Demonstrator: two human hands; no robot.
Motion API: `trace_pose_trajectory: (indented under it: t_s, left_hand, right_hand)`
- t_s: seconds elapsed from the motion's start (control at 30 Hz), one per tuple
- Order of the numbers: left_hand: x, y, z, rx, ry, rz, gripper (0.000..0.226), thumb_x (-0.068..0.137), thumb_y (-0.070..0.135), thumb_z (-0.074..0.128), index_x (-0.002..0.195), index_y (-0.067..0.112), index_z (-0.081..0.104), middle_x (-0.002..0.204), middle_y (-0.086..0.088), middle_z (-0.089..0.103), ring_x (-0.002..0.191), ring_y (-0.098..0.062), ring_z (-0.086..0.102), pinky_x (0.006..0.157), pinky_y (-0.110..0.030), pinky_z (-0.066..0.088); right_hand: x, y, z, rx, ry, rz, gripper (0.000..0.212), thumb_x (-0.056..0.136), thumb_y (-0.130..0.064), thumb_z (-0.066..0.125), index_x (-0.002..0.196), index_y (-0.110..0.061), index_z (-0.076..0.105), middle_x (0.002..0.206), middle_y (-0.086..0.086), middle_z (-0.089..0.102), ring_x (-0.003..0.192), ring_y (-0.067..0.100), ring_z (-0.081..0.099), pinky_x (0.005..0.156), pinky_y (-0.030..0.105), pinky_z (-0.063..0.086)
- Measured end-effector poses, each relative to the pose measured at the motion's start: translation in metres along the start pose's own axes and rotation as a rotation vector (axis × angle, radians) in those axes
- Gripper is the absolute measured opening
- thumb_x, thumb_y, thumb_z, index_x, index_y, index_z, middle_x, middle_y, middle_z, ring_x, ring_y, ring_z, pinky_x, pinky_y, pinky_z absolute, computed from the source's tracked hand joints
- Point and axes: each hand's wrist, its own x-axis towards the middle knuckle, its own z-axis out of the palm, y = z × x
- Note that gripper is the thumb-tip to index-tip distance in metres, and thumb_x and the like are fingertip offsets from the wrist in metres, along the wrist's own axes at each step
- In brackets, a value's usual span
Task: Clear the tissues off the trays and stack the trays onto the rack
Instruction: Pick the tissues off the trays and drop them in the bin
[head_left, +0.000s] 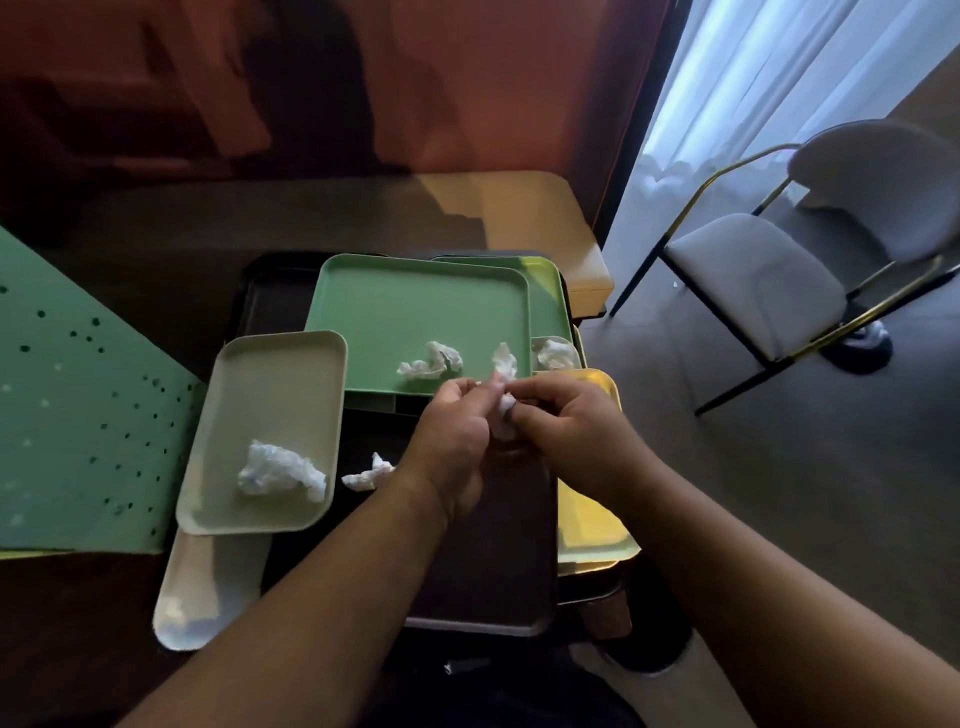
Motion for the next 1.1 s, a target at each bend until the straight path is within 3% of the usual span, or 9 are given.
trace_pose_trajectory:
  t_s: [0.17,0.33,0.43,0.57,0.77,0.87,0.97,1.03,1.1]
  left_hand:
    - [0.023,0.001,0.006,0.13,0.156,0.073,0.01,0.106,0.009,0.045,0.11,0.013,0.054,0.093,-0.011,0.067,0.058,-0.013,0.062,0.047,-0.027,0.048]
    - [0.046,0.005,0.017,0.195,0.206,0.03,0.019,0.098,0.005,0.046,0.103,0.017,0.06,0.077,-0.007,0.058,0.056,-0.014,0.046,0.046,-0.024,0.034]
    - [0.055,0.001,0.022,0.27,0.232,0.039,0.008,0.097,0.023,0.061,0.098,0.015,0.062,0.073,0.0,0.053,0.056,-0.011,0.043,0.047,-0.024,0.033]
    - [0.061,-0.002,0.026,0.239,0.257,0.055,0.013,0.095,0.026,0.068,0.093,0.017,0.059,0.078,-0.001,0.055,0.059,-0.01,0.049,0.048,-0.023,0.043]
    - [0.058,0.011,0.02,0.125,0.26,0.058,0.012,0.103,0.014,0.051,0.109,0.021,0.06,0.115,-0.008,0.064,0.088,-0.024,0.07,0.065,-0.036,0.059]
    - [0.048,0.021,0.013,0.05,0.186,0.07,0.013,0.103,0.016,0.051,0.108,0.022,0.062,0.11,-0.012,0.069,0.09,-0.027,0.069,0.072,-0.043,0.057]
    - [0.036,0.031,0.0,0.002,0.189,0.117,0.014,0.102,0.013,0.053,0.11,0.017,0.063,0.099,-0.014,0.072,0.079,-0.026,0.071,0.065,-0.041,0.06]
    - [0.03,0.038,-0.014,0.099,0.242,0.171,0.018,0.101,0.005,0.051,0.104,0.017,0.065,0.093,-0.012,0.071,0.072,-0.023,0.069,0.057,-0.035,0.059]
    - [0.025,0.044,-0.032,0.174,0.3,0.225,0.028,0.098,-0.005,0.047,0.096,0.017,0.065,0.085,-0.007,0.065,0.064,-0.018,0.062,0.05,-0.028,0.056]
  right_hand:
    - [0.044,0.036,-0.039,-0.313,0.22,0.095,0.016,0.098,-0.018,0.064,0.109,-0.022,0.075,0.104,-0.006,0.063,0.095,0.009,0.064,0.08,0.023,0.052]
    - [0.1,0.076,-0.065,-0.742,0.209,0.237,0.047,0.094,-0.032,0.062,0.14,-0.026,0.057,0.137,0.009,0.052,0.127,0.03,0.047,0.101,0.042,0.044]
    - [0.125,0.094,-0.066,-0.875,0.2,0.303,0.054,0.091,-0.039,0.062,0.143,-0.023,0.053,0.134,0.01,0.055,0.122,0.033,0.053,0.1,0.045,0.049]
    - [0.14,0.108,-0.065,-1.016,0.163,0.281,0.032,0.096,-0.037,0.054,0.121,-0.024,0.068,0.114,0.005,0.065,0.103,0.028,0.058,0.09,0.048,0.053]
    - [0.122,0.07,-0.055,-0.482,0.281,-0.028,0.017,0.1,-0.031,0.061,0.099,-0.016,0.07,0.09,0.001,0.063,0.084,0.021,0.061,0.075,0.037,0.052]
    - [0.093,0.037,-0.025,-0.355,0.002,-0.111,0.009,0.097,-0.024,0.069,0.102,-0.018,0.072,0.09,-0.001,0.071,0.079,0.009,0.069,0.072,0.03,0.058]
    - [0.086,0.024,0.0,-0.211,-0.236,-0.029,0.016,0.096,-0.016,0.069,0.11,-0.016,0.076,0.095,0.0,0.078,0.085,0.015,0.076,0.077,0.035,0.062]
    - [0.097,0.023,0.009,-0.127,-0.155,-0.009,0.014,0.097,-0.014,0.068,0.106,-0.017,0.077,0.089,-0.003,0.076,0.076,0.01,0.072,0.073,0.031,0.059]
    - [0.116,0.029,0.019,-0.316,0.019,-0.045,0.017,0.097,-0.022,0.067,0.111,-0.022,0.076,0.099,-0.004,0.069,0.078,0.011,0.065,0.079,0.035,0.055]
